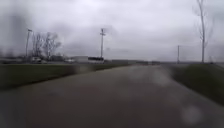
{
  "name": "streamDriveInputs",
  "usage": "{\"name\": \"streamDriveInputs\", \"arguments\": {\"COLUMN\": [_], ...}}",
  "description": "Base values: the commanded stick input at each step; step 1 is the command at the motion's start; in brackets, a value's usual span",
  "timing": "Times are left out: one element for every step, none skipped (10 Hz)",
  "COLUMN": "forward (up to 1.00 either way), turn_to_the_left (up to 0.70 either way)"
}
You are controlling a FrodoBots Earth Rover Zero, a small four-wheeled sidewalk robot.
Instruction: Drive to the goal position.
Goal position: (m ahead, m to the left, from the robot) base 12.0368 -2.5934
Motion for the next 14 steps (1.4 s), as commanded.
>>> {"name": "streamDriveInputs", "arguments": {"forward": [0.5, 0.5, 0.5, 0.5, 0.5, 0.5, 0.5, 0.5, 0.5, 0.5, 0.5, 0.5, 0.5, 0.5], "turn_to_the_left": [-0.01, -0.01, -0.01, -0.01, -0.01, -0.01, -0.01, -0.01, -0.01, -0.01, -0.01, -0.01, -0.01, -0.01]}}
